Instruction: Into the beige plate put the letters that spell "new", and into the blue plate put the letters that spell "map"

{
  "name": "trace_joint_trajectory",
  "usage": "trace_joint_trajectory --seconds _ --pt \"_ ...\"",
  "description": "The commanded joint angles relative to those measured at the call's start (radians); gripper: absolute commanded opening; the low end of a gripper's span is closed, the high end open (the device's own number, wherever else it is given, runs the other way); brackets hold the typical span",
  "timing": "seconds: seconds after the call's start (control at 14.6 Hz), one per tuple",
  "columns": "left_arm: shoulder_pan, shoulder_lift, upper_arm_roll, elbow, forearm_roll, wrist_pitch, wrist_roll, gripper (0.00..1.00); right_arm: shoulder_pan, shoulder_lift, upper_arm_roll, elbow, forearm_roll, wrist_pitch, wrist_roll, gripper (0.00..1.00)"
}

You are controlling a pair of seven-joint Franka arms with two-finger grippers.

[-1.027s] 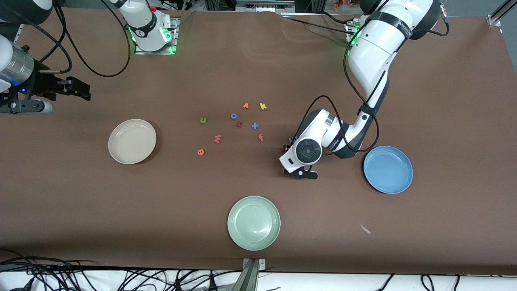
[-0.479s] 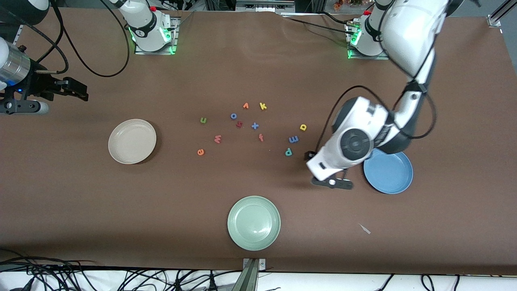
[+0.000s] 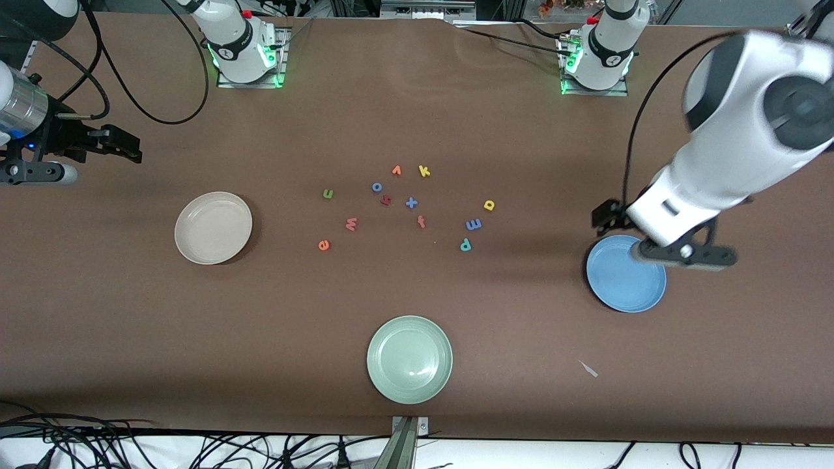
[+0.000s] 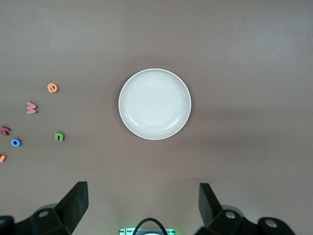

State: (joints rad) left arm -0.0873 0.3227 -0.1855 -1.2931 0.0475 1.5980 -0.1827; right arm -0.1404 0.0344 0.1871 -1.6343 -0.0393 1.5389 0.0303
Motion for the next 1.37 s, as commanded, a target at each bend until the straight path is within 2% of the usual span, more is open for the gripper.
trace_joint_trajectory --seconds 0.0,0.14,0.34,0.41,0.55,0.62,0.89,1.3 --pt "0.032 -0.065 -0.005 -0.052 -0.031 -0.033 0.063 1.0 -0.005 0.005 0.0 0.016 0.019 -0.006 -0.001 1.0" --pt "0.064 -0.063 -0.005 -0.052 -0.037 -0.039 0.119 1.0 -0.005 0.005 0.0 0.016 0.019 -0.006 -0.001 1.0" --pt "0.049 -0.118 0.06 -0.112 -0.047 -0.009 0.147 1.0 -0.005 0.005 0.0 0.016 0.019 -0.006 -0.001 1.0" --pt "0.046 -0.178 0.092 -0.171 -0.049 -0.001 0.147 1.0 -0.005 0.005 0.0 0.016 0.019 -0.006 -0.001 1.0" --pt "0.055 -0.256 0.101 -0.273 -0.048 0.048 0.147 1.0 -0.005 0.005 0.0 0.016 0.019 -0.006 -0.001 1.0" --pt "0.057 -0.276 0.101 -0.293 -0.048 0.066 0.147 1.0 -0.005 0.005 0.0 0.016 0.019 -0.006 -0.001 1.0" --pt "0.086 -0.326 0.101 -0.344 -0.048 0.068 0.149 1.0 -0.005 0.005 0.0 0.016 0.019 -0.006 -0.001 1.0" --pt "0.098 -0.315 0.098 -0.324 -0.048 0.057 0.149 1.0 -0.005 0.005 0.0 0.016 0.019 -0.006 -0.001 1.0"
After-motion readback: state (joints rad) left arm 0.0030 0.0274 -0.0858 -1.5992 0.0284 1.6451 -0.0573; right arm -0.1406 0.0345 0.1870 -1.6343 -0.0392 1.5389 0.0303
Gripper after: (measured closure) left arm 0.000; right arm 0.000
